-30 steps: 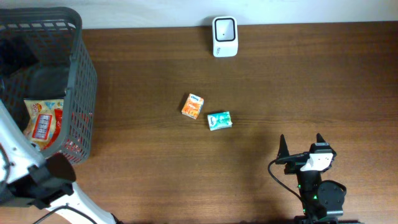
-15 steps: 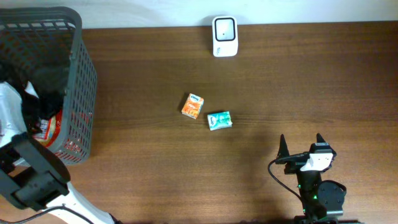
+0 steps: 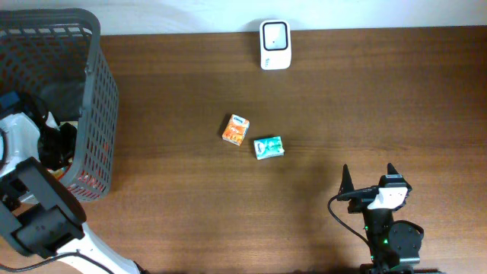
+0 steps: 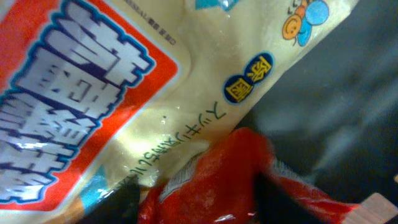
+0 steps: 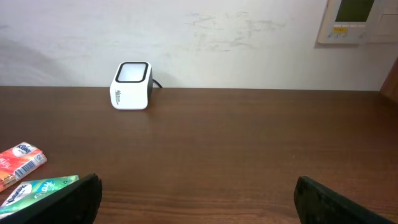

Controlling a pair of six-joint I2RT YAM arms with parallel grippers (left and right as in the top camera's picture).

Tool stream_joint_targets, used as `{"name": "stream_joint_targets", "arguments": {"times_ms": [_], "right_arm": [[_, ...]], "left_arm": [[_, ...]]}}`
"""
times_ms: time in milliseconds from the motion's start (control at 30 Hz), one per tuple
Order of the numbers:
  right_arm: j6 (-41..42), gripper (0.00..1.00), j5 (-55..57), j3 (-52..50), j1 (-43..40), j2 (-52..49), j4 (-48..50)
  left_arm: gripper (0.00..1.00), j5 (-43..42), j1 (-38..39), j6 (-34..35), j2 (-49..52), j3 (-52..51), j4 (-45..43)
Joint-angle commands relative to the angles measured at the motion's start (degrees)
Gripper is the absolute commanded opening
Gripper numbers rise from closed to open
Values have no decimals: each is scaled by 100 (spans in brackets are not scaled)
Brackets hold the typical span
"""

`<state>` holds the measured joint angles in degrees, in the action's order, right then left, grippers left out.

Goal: Scan the item barcode
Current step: 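Reach into the basket and grasp the red snack bag with left gripper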

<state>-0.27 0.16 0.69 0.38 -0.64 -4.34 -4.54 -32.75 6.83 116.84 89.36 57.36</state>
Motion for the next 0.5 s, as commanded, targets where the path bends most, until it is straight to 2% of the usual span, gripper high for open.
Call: {"name": "stream_joint_targets", "arguments": {"times_ms": [0,100,133,367,467], "right_arm": [[-37,98,35,-37,37,33,-37],[-37,98,35,-37,37,33,-37],[-37,98,35,-37,37,33,-35],[-37,98,35,-37,37,33,-35],[-37,98,35,-37,37,33,-35]], "left_arm": [[18,-44,-4,-52,-50,-125,11],[2,-66,-4,-50,-52,-96,20],[0,-68,-4,-50,-52,-66,42],[0,-549,-4,-50,-98,946,793],[0,-710,-4,-50,-212,1956,1329]]}}
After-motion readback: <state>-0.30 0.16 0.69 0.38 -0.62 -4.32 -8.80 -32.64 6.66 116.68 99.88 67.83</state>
